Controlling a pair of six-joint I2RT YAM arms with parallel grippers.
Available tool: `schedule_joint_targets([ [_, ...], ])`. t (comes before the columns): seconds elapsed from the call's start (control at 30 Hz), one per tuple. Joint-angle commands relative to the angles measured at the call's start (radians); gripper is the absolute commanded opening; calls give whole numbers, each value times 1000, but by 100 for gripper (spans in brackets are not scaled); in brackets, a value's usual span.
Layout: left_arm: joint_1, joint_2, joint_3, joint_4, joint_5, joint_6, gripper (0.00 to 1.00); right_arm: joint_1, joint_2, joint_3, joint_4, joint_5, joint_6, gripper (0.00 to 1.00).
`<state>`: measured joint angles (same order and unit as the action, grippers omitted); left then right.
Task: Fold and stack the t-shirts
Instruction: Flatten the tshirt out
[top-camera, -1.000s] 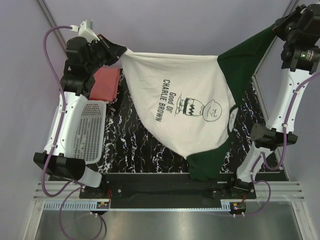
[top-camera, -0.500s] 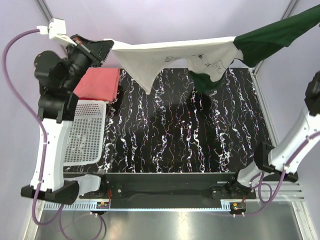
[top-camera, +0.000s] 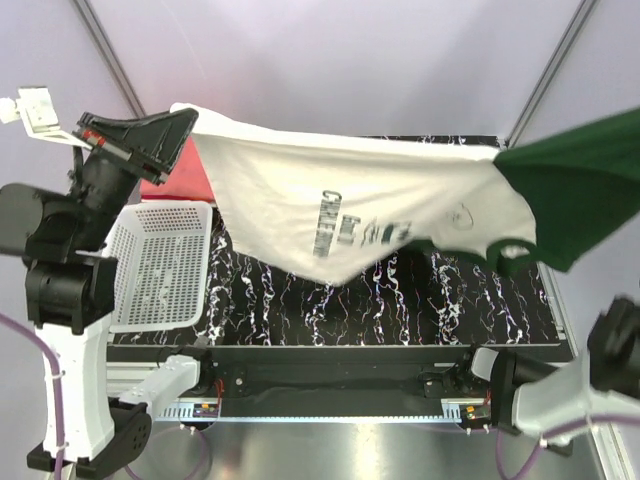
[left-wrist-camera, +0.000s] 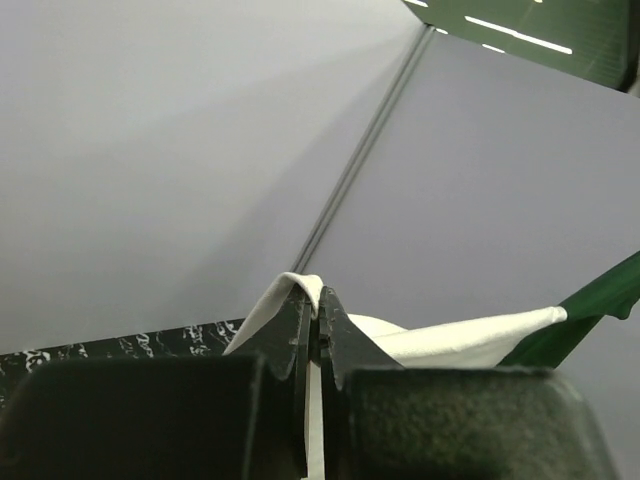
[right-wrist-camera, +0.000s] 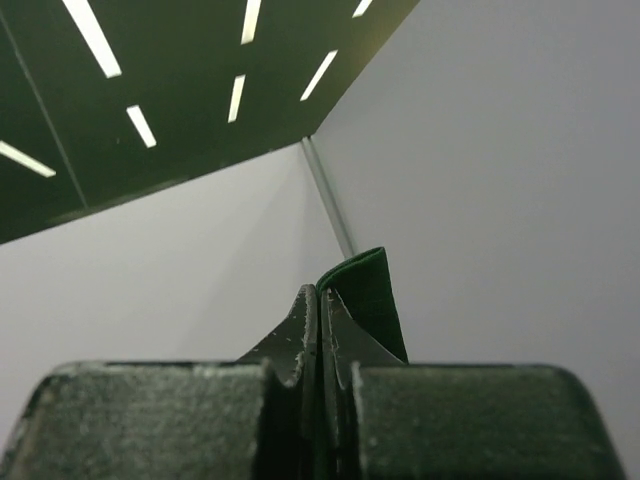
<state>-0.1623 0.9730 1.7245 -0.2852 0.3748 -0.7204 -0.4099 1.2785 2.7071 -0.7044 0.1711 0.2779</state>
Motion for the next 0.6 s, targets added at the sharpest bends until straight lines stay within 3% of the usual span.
schedule_joint_targets([
  [0.0, 6, -34, 29, 20, 65, -36, 0, 66, -89, -4, 84, 165, -133, 0],
  [0.23, 6, -22, 82, -31, 56, -28, 0, 301, -122, -38, 184, 309, -273, 0],
  [0.43, 7, 26, 5, -48, -37, 24, 0, 338, -9, -134, 184, 219, -290, 0],
  [0.57, 7, 139, -126, -13, -102, 81, 0, 336, 163, -274, 191, 214, -306, 0],
])
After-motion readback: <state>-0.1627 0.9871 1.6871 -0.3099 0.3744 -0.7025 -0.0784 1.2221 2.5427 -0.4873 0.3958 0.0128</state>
